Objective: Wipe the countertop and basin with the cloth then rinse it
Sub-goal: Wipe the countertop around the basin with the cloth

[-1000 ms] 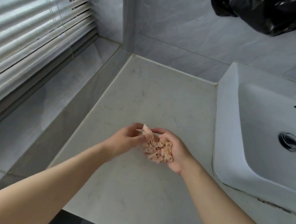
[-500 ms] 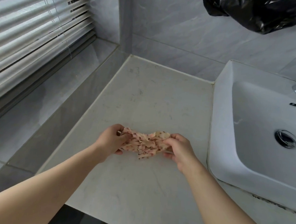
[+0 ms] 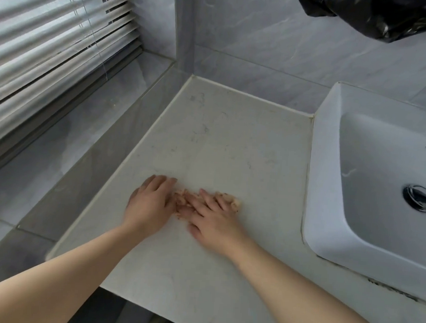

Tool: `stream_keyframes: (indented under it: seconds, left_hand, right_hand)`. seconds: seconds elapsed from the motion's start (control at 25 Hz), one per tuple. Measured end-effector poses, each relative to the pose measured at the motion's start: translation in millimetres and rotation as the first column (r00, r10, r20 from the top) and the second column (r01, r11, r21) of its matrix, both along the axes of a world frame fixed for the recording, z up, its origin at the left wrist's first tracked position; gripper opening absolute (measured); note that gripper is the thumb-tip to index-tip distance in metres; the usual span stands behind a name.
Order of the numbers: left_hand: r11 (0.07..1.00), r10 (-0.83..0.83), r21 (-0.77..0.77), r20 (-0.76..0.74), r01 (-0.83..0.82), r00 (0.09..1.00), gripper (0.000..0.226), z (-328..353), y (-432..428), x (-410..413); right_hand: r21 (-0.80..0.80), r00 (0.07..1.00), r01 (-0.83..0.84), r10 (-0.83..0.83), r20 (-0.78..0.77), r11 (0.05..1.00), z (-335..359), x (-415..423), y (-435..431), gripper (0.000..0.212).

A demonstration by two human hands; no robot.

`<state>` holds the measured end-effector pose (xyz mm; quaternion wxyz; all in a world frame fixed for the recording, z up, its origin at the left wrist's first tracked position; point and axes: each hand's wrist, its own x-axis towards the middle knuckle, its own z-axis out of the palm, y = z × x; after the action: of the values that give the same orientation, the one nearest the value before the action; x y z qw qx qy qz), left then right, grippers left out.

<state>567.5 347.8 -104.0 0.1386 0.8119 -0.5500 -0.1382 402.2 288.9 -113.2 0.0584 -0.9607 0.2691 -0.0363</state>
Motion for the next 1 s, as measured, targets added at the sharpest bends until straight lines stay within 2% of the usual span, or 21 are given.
stream_keyframes:
  seconds: [0.08, 0.12, 0.16, 0.2, 0.24, 0.28, 0.32, 0.36, 0.4, 0.48, 0.56, 0.6, 0.64, 0.68, 0.72, 0.76, 0.8, 0.84, 0.88, 0.96, 1.0]
  left_hand:
    - [0.999, -0.01, 0.041, 0.053, 0.008, 0.999, 0.056, -4.4, 15.3, 14.2]
    - [0.999, -0.004, 0.048, 0.093, -0.001, 0.996, 0.063, -6.2, 24.6, 21.7]
    - [0.999, 0.002, 0.046, 0.132, -0.009, 0.991, 0.07, -7.7, 33.8, 27.5]
    - [0.999, 0.002, 0.047, 0.158, -0.01, 0.987, 0.077, -9.1, 41.6, 31.3]
    - [0.998, -0.004, 0.063, 0.169, -0.006, 0.986, 0.081, -12.1, 48.4, 33.4]
    - [0.996, -0.014, 0.094, 0.176, -0.003, 0.984, 0.083, -15.7, 54.2, 33.4]
    - [0.993, -0.016, 0.118, 0.181, -0.005, 0.983, 0.082, -19.4, 58.0, 33.1]
    - [0.993, -0.012, 0.121, 0.184, -0.011, 0.983, 0.08, -21.9, 58.9, 33.1]
    - [0.993, -0.006, 0.114, 0.187, -0.015, 0.982, 0.079, -23.2, 58.7, 32.8]
    - [0.994, -0.006, 0.11, 0.191, -0.015, 0.982, 0.078, -23.7, 58.7, 31.7]
    - [0.994, -0.003, 0.105, 0.199, -0.018, 0.98, 0.078, -23.5, 58.5, 31.7]
    - [0.994, 0.0, 0.104, 0.201, -0.021, 0.98, 0.078, -22.8, 59.2, 31.7]
    - [0.994, 0.0, 0.106, 0.201, -0.021, 0.98, 0.078, -21.7, 59.5, 31.4]
    - [0.994, -0.002, 0.109, 0.204, -0.02, 0.979, 0.078, -20.8, 59.9, 30.3]
    - [0.994, -0.002, 0.109, 0.209, -0.021, 0.978, 0.078, -20.3, 59.7, 28.9]
    - [0.994, 0.0, 0.105, 0.213, -0.023, 0.977, 0.079, -19.1, 59.0, 28.0]
    - [0.995, 0.001, 0.097, 0.215, -0.023, 0.977, 0.079, -18.8, 58.2, 27.8]
    - [0.996, -0.002, 0.092, 0.216, -0.019, 0.976, 0.079, -18.9, 57.9, 28.1]
    - [0.996, -0.006, 0.093, 0.213, -0.014, 0.977, 0.08, -19.6, 58.0, 28.8]
    - [0.996, -0.006, 0.086, 0.197, -0.011, 0.98, 0.08, -20.3, 58.5, 29.7]
    - [0.997, -0.005, 0.075, 0.185, -0.009, 0.983, 0.081, -20.1, 58.3, 29.7]
  right_hand:
    - [-0.023, 0.991, -0.101, 0.099, -0.09, 0.995, -12.3, -13.3, -17.3, 0.048]
    - [-0.044, 0.996, -0.038, 0.034, -0.086, 0.998, -14.7, -25.1, -29.7, 0.05]
    - [-0.035, 0.994, 0.101, -0.102, -0.039, 0.994, -16.6, -36.6, -43.9, 0.054]
    - [0.016, 0.949, 0.313, -0.313, -0.027, 0.95, -13.9, -48.4, -59.3, 0.059]
    - [0.091, 0.84, 0.541, -0.542, -0.018, 0.836, -11.8, -57.8, -72.8, 0.061]
    - [0.143, 0.733, 0.678, -0.679, -0.05, 0.721, -9.9, -58.9, -75.5, 0.06]
    - [0.116, 0.69, 0.723, -0.721, -0.061, 0.681, -10.7, -51.2, -66.4, 0.06]
    - [0.063, 0.734, 0.677, -0.679, 0.01, 0.733, -12.9, -36.3, -47.6, 0.061]
    - [0.064, 0.83, 0.552, -0.555, 0.052, 0.832, -15.1, -17.5, -20.1, 0.06]
    - [0.036, 0.974, 0.213, -0.215, 0.069, 0.976, -20.7, 1.8, 34.2, 0.056]
    - [0.083, 0.999, 0.032, -0.033, 0.006, 0.996, -15.5, -15.3, 31.9, 0.055]
    - [0.061, 0.994, 0.106, -0.107, 0.007, 0.992, -15.6, -32.3, 11.7, 0.057]
    - [0.031, 0.966, 0.259, -0.259, 0.007, 0.966, -16.9, -50.2, -10.5, 0.06]
    - [0.017, 0.887, 0.461, -0.46, -0.038, 0.887, -13.4, -67.6, -33.8, 0.064]
    - [0.027, 0.755, 0.653, -0.647, -0.103, 0.757, -9.9, -82.3, -53.5, 0.065]
    - [0.056, 0.635, 0.771, -0.757, -0.153, 0.635, -6.3, -86.7, -66.4, 0.066]
    - [0.079, 0.572, 0.819, -0.8, -0.182, 0.568, -4.6, -79.2, -71.8, 0.067]
    - [0.097, 0.583, 0.812, -0.793, -0.177, 0.575, -3.2, -61.3, -67.2, 0.068]
    - [0.084, 0.663, 0.748, -0.736, -0.14, 0.658, -4.2, -38.7, -50.3, 0.069]
    - [0.044, 0.896, 0.445, -0.444, -0.029, 0.894, -8.7, -4.3, 9.2, 0.071]
    - [0.045, 0.968, 0.251, -0.251, -0.013, 0.967, -9.2, 1.3, 42.6, 0.07]
